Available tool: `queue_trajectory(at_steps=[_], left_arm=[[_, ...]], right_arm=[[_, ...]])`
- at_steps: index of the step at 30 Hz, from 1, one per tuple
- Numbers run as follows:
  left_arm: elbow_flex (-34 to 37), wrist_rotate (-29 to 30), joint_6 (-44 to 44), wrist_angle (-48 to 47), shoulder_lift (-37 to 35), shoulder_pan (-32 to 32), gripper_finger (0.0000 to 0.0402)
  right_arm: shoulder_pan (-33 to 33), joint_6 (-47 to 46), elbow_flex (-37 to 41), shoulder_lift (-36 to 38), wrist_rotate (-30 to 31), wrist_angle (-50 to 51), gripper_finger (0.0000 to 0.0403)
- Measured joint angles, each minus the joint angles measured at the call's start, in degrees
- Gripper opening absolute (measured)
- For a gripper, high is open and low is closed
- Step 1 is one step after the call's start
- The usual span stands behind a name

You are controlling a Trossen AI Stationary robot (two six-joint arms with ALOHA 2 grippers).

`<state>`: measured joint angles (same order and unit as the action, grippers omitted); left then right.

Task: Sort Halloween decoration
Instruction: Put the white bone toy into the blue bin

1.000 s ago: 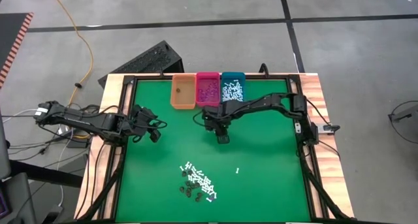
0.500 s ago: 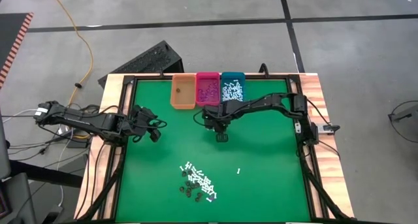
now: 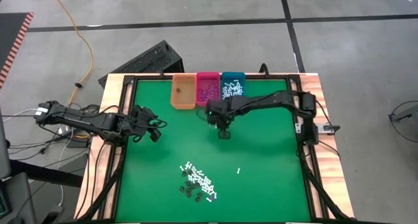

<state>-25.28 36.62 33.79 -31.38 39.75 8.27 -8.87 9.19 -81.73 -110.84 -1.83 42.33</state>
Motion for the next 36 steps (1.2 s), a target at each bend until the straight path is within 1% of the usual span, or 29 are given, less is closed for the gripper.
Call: queue_trajectory(at_steps=[5, 9, 12, 15, 19, 22, 26, 27, 28, 32, 33, 34, 36], left_arm=[[0.0, 0.0, -0.1, 0.0, 0.0, 0.0, 0.0144], [0.0, 0.0, -0.1, 0.0, 0.0, 0.0, 0.0144], [0.0, 0.0, -0.1, 0.0, 0.0, 0.0, 0.0144], [0.0, 0.0, -0.1, 0.0, 0.0, 0.0, 0.0144], [0.0, 0.0, -0.1, 0.0, 0.0, 0.0, 0.0144], [0.0, 0.0, -0.1, -0.1, 0.0, 0.0, 0.0144], [0.0, -0.2, -0.1, -0.2, 0.0, 0.0, 0.0144], [0.0, -0.1, -0.1, -0.2, 0.0, 0.0, 0.0144], [0.0, -0.1, -0.1, -0.2, 0.0, 0.0, 0.0144], [0.0, -0.1, -0.3, -0.2, 0.0, 0.0, 0.0144], [0.0, -0.1, -0.3, -0.2, 0.0, 0.0, 0.0144], [0.0, -0.1, -0.3, -0.2, 0.0, 0.0, 0.0144], [0.0, 0.0, -0.3, -0.2, 0.0, 0.0, 0.0144]], right_arm=[[-4.9, 1.5, -0.1, 5.6, 1.1, 4.4, 0.0016], [-10.7, 2.4, -0.2, 10.3, 4.7, 5.9, 0.0016], [-15.6, 2.0, -0.2, 11.7, 9.0, 6.1, 0.0022], [-19.9, 1.8, -0.2, 11.9, 9.6, 6.2, 0.0046], [-23.1, 1.8, -0.2, 10.9, 6.2, 6.1, 0.0081], [-23.5, 1.8, -0.2, 10.3, 5.8, 5.1, 0.0111], [-22.6, 1.4, -0.2, 10.3, 5.5, 6.7, 0.0156], [-22.2, 1.3, -0.2, 10.3, 3.9, 7.6, 0.0165], [-21.6, 1.0, -0.2, 10.3, 0.9, 8.9, 0.0171], [-16.4, -2.6, -0.2, 10.3, -16.1, 12.8, 0.0179], [-14.3, -3.4, -0.2, 10.3, -18.3, 13.8, 0.0176], [-11.9, -4.2, -0.2, 10.3, -19.1, 14.5, 0.0173], [-6.7, -5.6, -0.2, 10.3, -18.9, 16.0, 0.0166]])
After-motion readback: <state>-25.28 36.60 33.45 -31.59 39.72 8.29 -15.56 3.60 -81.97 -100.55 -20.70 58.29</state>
